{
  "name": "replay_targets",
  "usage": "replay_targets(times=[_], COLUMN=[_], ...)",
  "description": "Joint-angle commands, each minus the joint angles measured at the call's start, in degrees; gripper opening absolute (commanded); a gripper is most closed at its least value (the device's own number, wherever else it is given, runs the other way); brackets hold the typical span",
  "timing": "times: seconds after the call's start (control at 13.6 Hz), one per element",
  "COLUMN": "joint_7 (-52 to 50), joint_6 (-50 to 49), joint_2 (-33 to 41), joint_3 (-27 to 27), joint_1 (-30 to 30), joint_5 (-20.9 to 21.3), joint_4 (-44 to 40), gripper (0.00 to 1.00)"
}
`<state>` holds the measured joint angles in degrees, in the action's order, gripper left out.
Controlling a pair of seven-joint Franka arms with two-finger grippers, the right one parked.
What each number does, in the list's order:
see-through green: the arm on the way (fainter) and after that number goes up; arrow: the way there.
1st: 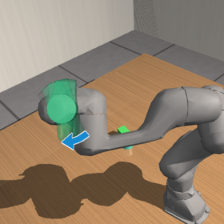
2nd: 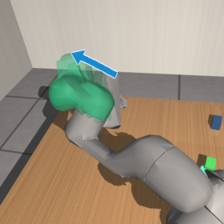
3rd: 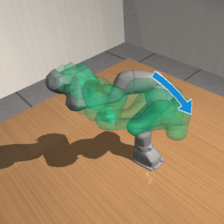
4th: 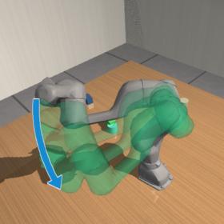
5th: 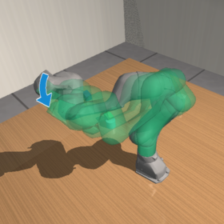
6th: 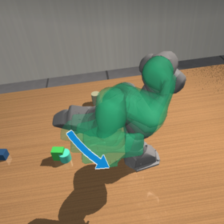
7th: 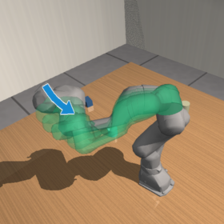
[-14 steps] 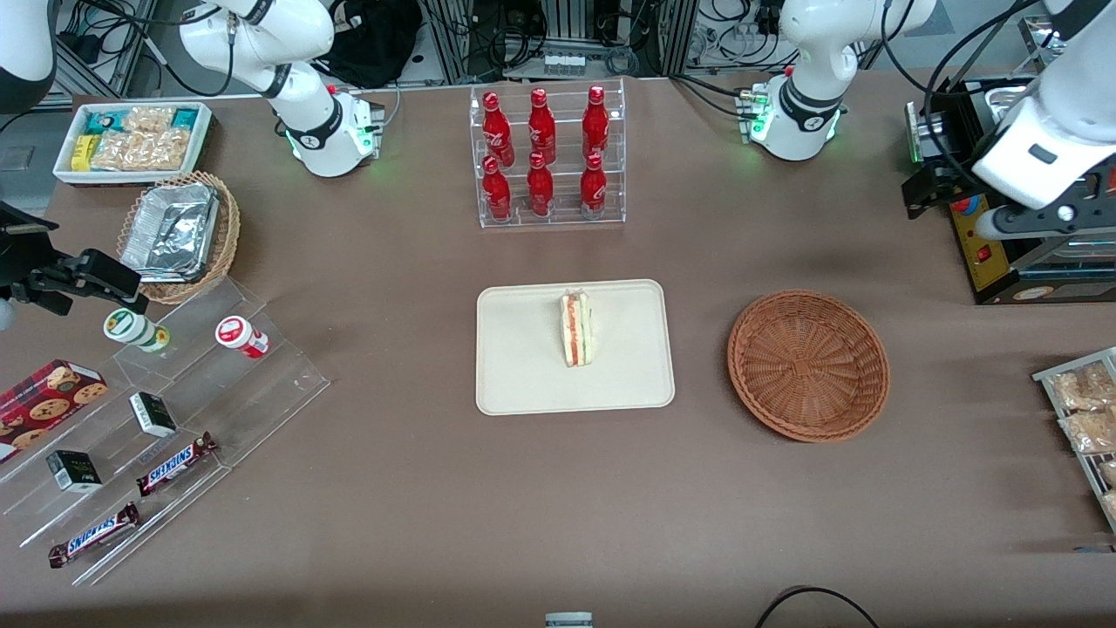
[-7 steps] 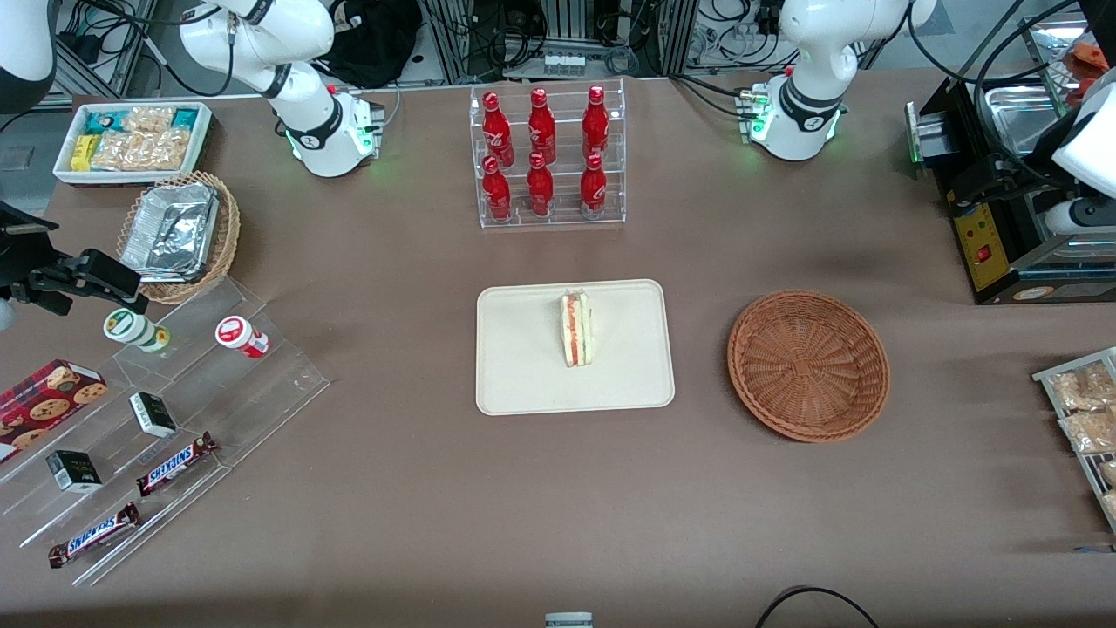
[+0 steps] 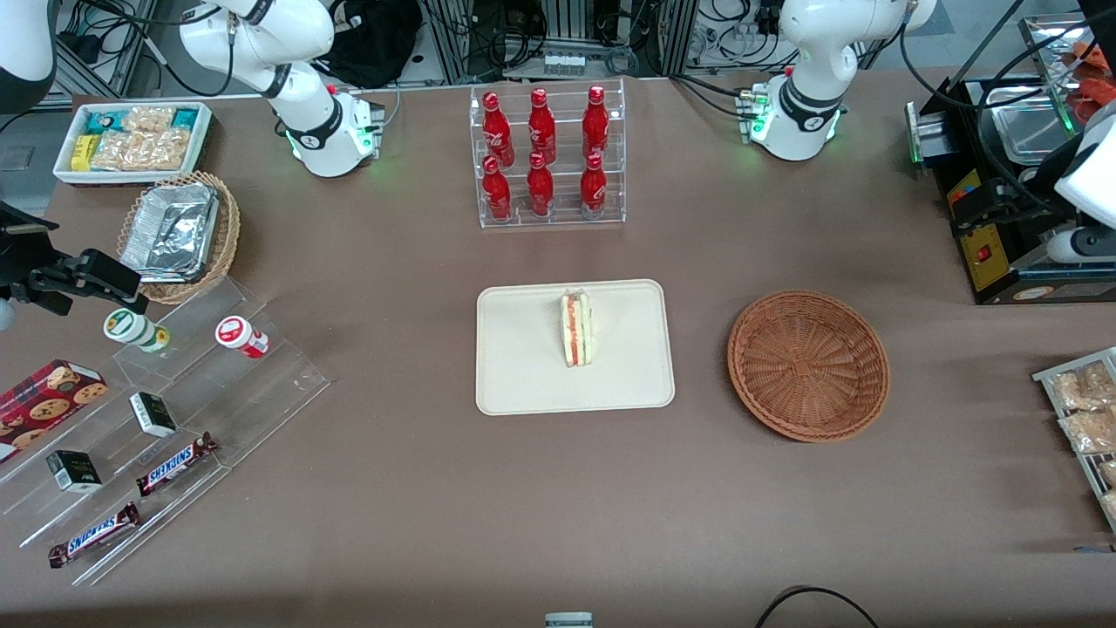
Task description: Place sandwich from basket to tray
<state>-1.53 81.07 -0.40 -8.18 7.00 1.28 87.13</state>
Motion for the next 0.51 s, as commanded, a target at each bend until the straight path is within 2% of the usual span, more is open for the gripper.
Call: replay_targets(times=[0.0, 0.44], joint_7=[-0.76, -0.84], joint_6=[-1.18, -1.09], joint_2=[-2.15, -2.24], joint_3=[0.79, 0.79], joint_1=[-0.85, -0.85], joint_5=[0.13, 0.48], joint_4=[-4.60, -4.42], gripper=[1.00, 1.00])
